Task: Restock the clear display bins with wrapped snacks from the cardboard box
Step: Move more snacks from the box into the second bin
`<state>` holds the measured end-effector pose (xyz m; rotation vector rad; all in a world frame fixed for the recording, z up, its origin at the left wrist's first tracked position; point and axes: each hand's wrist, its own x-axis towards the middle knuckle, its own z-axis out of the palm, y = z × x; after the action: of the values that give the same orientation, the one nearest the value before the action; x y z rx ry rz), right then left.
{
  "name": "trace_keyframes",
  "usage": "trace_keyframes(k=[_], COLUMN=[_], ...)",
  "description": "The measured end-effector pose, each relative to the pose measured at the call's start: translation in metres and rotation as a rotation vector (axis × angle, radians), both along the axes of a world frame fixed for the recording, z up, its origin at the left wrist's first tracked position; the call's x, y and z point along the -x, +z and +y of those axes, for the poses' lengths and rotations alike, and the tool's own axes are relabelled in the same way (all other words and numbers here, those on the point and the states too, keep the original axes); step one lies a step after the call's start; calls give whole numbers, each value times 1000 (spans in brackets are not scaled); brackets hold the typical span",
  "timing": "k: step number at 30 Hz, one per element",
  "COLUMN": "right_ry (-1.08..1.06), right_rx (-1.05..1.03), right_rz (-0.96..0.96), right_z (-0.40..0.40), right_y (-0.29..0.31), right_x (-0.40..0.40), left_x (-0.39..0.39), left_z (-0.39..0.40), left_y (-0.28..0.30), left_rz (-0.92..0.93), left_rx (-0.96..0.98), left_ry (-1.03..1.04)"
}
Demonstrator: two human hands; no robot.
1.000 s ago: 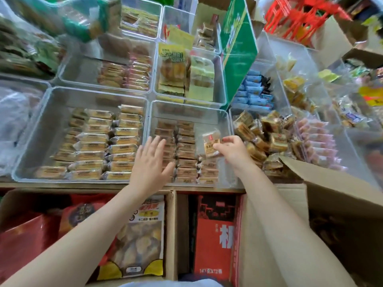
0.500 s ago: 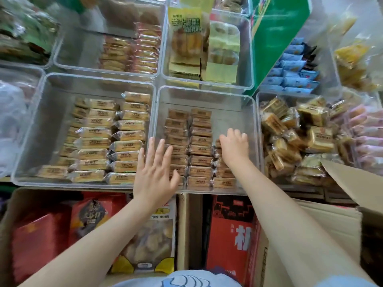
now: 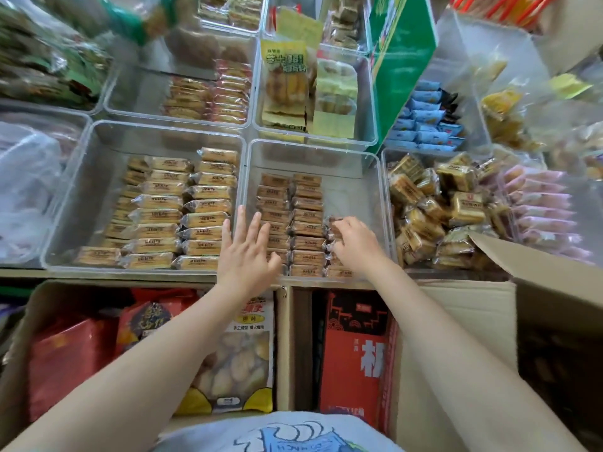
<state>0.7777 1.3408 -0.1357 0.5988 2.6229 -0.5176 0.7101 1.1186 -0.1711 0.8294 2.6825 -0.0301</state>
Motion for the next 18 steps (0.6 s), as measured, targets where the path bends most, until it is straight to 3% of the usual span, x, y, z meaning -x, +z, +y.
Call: trace_keyframes(k=[5,8,12,15,18], right_ry=[-181,-358,-526,-612,-679], right_rx=[278,262,170,129,184], right_rz=[206,480,713,751,643], right_z=[-16,-19,-4,19,55], right_y=[74,115,149,158,151], right_x=[-80,-128,-207,-266,-312], left_x=[-14,-52,-137,-209,-272], left_z=[6,16,36,53,76], left_y=[26,41,82,115,137], left_rz=[-35,-142,-410,-414,-370], left_rx=[-116,-326,-399,-552,-684], left_ry=[-16,-130,-301,-453,-544])
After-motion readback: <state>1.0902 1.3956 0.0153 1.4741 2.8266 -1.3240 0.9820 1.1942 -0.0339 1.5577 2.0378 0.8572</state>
